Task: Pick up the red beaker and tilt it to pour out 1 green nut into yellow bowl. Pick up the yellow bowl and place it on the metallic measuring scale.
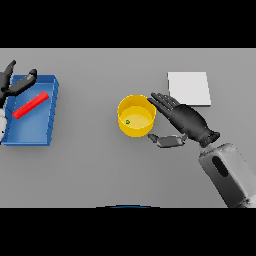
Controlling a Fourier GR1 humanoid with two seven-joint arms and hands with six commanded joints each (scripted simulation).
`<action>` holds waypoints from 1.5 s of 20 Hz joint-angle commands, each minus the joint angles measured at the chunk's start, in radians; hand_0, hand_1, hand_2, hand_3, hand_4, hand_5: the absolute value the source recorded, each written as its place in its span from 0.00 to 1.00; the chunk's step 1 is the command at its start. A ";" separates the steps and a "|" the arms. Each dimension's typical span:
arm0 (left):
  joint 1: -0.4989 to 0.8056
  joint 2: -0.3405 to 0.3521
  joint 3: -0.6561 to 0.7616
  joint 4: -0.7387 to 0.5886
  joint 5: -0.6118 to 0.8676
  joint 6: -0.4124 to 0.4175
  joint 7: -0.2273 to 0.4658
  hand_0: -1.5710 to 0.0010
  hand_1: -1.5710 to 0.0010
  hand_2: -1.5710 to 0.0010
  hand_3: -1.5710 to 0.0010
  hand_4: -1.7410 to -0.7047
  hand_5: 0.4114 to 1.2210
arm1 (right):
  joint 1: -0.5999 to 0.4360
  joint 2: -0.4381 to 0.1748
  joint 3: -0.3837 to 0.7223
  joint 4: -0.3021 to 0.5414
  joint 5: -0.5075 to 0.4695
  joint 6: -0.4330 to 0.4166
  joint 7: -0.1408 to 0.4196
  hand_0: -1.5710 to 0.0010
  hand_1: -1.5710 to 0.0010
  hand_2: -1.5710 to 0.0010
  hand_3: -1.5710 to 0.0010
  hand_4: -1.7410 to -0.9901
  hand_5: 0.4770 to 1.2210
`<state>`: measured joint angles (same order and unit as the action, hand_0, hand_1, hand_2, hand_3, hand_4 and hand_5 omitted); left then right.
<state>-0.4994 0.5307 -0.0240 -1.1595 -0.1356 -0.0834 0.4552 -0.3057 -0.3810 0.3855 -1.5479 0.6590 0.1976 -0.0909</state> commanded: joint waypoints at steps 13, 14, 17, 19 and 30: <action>-0.004 0.014 0.014 0.017 0.006 -0.014 -0.010 1.00 1.00 1.00 1.00 0.90 0.35 | -0.296 0.001 0.232 0.312 0.181 0.155 -0.155 1.00 1.00 1.00 1.00 0.77 0.24; -0.003 0.020 0.014 0.012 0.007 -0.019 -0.018 1.00 1.00 1.00 1.00 0.90 0.36 | -0.317 0.003 0.242 0.336 0.190 0.168 -0.153 1.00 1.00 1.00 1.00 0.77 0.25; -0.006 0.018 0.011 0.016 0.005 -0.024 -0.023 1.00 1.00 1.00 1.00 0.90 0.36 | -0.367 0.030 0.272 0.377 0.201 0.216 -0.143 1.00 1.00 1.00 1.00 0.76 0.26; 0.001 0.026 0.011 0.013 0.001 -0.025 -0.026 1.00 1.00 1.00 1.00 0.91 0.36 | -0.378 0.042 0.290 0.416 0.216 0.222 -0.138 1.00 1.00 1.00 1.00 0.75 0.26; 0.012 0.030 0.004 0.016 -0.007 -0.030 -0.038 1.00 1.00 1.00 1.00 0.92 0.37 | -0.418 0.068 0.305 0.506 0.224 0.222 -0.173 0.57 0.59 0.62 0.64 0.41 0.72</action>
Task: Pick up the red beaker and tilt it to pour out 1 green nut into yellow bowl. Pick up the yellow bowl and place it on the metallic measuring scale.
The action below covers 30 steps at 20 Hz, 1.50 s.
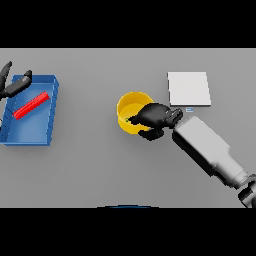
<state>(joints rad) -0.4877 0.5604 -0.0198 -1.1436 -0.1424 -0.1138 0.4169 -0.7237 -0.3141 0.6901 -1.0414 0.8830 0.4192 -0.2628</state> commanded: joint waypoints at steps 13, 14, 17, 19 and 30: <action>-0.018 0.002 -0.001 0.011 -0.002 -0.004 0.004 1.00 1.00 1.00 1.00 0.93 0.36 | -0.016 -0.027 -0.018 -0.085 -0.052 0.088 0.039 0.03 0.03 0.10 0.25 0.02 0.98; -0.012 0.004 0.000 0.017 -0.005 -0.001 -0.011 1.00 1.00 1.00 1.00 0.93 0.36 | -0.017 -0.044 -0.027 -0.105 -0.061 0.103 0.036 0.02 0.03 0.08 0.25 0.02 0.99; -0.015 0.002 -0.005 -0.002 -0.008 0.003 0.000 1.00 1.00 1.00 1.00 0.94 0.36 | -0.024 -0.089 -0.058 -0.154 -0.086 0.148 0.053 0.01 0.01 0.06 0.26 0.01 0.99; -0.017 -0.006 -0.002 -0.001 0.002 0.002 -0.002 1.00 1.00 1.00 1.00 0.93 0.36 | -0.027 -0.112 -0.075 -0.198 -0.094 0.170 0.092 0.01 0.01 0.08 0.23 0.01 1.00; -0.008 0.002 0.021 -0.024 0.038 -0.012 0.031 1.00 1.00 1.00 1.00 0.88 0.39 | -0.022 -0.190 -0.166 -0.246 -0.092 0.115 0.191 0.01 0.00 0.03 0.26 0.00 1.00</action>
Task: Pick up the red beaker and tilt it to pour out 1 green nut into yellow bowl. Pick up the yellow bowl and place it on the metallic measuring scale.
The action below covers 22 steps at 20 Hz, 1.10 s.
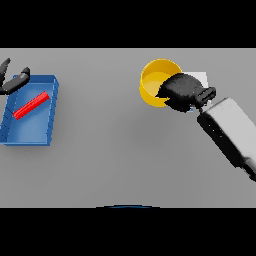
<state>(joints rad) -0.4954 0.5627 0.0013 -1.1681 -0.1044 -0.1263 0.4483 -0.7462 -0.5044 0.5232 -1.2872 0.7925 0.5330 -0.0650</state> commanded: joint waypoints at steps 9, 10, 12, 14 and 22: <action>0.018 -0.008 -0.003 -0.058 0.004 0.020 0.071 1.00 1.00 1.00 1.00 0.86 0.43 | -0.069 -0.042 -0.070 0.262 0.014 -0.141 -0.048 0.00 0.00 0.01 0.27 0.00 1.00; 0.027 -0.005 0.001 -0.070 0.011 0.018 0.070 1.00 1.00 1.00 1.00 0.85 0.43 | -0.069 -0.039 -0.075 0.297 0.018 -0.160 -0.043 0.00 0.00 0.02 0.26 0.00 1.00; 0.023 0.001 0.000 -0.061 0.008 0.012 0.078 1.00 1.00 1.00 1.00 0.85 0.45 | -0.082 -0.035 -0.082 0.349 0.016 -0.174 -0.051 0.00 0.00 0.03 0.26 0.00 1.00; 0.014 0.000 -0.004 -0.061 0.007 0.007 0.087 1.00 1.00 1.00 1.00 0.85 0.46 | -0.082 -0.023 -0.085 0.416 0.022 -0.219 -0.076 0.00 0.00 0.06 0.23 0.00 1.00; 0.009 -0.008 -0.013 -0.058 -0.006 0.018 0.104 1.00 1.00 1.00 1.00 0.86 0.48 | -0.104 0.012 -0.093 0.565 0.025 -0.268 -0.102 0.00 0.00 0.12 0.11 0.00 1.00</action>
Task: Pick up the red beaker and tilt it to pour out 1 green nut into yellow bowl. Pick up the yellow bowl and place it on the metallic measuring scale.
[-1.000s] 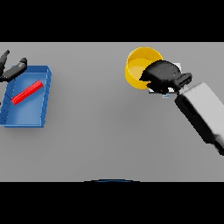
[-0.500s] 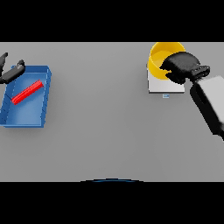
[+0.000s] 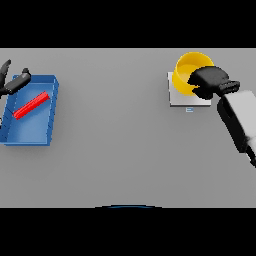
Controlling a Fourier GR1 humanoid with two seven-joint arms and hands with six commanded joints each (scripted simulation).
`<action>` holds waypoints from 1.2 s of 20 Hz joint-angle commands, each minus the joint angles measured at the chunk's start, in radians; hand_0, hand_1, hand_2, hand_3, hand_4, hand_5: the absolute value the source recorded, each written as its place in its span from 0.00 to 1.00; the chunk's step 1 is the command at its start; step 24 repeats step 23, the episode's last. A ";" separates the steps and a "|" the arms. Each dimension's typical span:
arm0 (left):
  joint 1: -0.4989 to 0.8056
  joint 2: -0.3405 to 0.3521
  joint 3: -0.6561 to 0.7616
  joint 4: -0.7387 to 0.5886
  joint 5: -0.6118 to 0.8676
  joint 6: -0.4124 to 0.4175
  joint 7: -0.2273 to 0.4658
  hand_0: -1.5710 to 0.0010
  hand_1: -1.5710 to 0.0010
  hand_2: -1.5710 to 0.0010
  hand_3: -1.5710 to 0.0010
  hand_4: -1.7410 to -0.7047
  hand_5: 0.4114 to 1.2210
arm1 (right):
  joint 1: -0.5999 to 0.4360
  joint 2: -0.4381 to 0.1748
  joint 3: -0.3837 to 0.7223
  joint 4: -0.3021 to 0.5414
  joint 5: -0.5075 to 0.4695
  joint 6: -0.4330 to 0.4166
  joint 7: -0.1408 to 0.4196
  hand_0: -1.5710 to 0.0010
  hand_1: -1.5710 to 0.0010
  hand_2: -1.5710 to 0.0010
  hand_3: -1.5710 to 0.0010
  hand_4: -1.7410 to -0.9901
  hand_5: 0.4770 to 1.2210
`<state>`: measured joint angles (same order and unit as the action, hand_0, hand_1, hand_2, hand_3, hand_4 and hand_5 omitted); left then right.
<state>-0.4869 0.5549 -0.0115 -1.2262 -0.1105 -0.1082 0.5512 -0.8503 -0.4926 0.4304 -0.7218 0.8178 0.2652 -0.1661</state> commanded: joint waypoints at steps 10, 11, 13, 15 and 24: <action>-0.005 0.000 -0.003 0.007 0.008 -0.018 -0.005 1.00 1.00 1.00 1.00 0.88 0.44 | -0.003 0.017 -0.022 0.032 -0.034 0.036 0.032 0.27 0.39 0.46 0.56 0.24 0.72; 0.006 -0.008 -0.006 -0.001 0.005 -0.009 -0.006 1.00 1.00 1.00 1.00 0.87 0.44 | -0.003 0.016 -0.027 0.029 -0.043 0.049 0.033 0.40 0.48 0.55 0.63 0.27 0.66; 0.012 0.003 0.008 -0.003 0.016 -0.011 -0.021 1.00 1.00 1.00 1.00 0.87 0.44 | -0.004 0.021 -0.035 0.030 -0.056 0.069 0.040 0.61 0.65 0.70 0.75 0.33 0.56; 0.003 0.010 0.007 0.014 0.008 -0.017 -0.015 1.00 1.00 1.00 1.00 0.88 0.42 | -0.006 0.015 -0.032 0.024 -0.055 0.079 0.038 0.75 0.76 0.81 0.84 0.35 0.50; 0.001 0.003 0.002 -0.006 0.013 -0.017 -0.012 1.00 1.00 1.00 1.00 0.88 0.43 | 0.000 -0.003 -0.015 0.030 -0.039 0.099 0.037 0.96 0.96 0.97 0.97 0.47 0.41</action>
